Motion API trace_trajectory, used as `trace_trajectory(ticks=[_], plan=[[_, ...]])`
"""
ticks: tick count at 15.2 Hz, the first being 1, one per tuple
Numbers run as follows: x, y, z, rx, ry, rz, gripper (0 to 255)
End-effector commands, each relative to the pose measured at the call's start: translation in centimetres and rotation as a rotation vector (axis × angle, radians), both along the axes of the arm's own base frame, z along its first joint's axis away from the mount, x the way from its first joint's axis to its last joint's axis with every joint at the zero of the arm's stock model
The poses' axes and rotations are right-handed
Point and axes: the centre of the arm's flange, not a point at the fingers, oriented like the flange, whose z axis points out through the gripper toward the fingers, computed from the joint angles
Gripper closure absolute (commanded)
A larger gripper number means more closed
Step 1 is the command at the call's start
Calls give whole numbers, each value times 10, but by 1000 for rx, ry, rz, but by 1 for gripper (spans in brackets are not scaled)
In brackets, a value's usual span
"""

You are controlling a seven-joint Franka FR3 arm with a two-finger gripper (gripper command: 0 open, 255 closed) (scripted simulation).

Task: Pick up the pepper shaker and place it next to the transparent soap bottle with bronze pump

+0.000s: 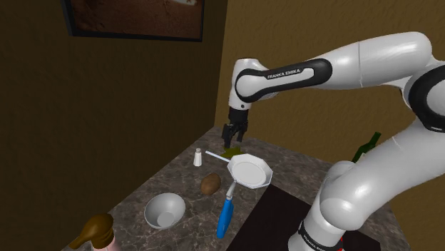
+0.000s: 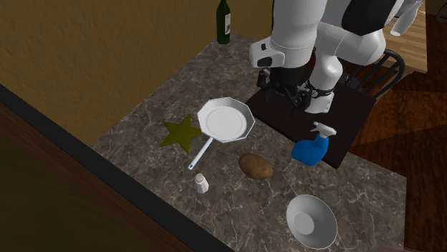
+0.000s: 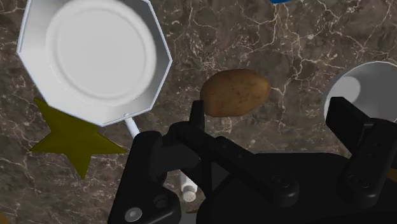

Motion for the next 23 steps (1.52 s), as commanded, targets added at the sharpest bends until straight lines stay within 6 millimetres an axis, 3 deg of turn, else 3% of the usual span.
trace_trajectory(ticks=[1, 23], plan=[[18, -6, -15, -5, -13, -12, 0], [219, -77, -186, -57, -132, -137, 0]])
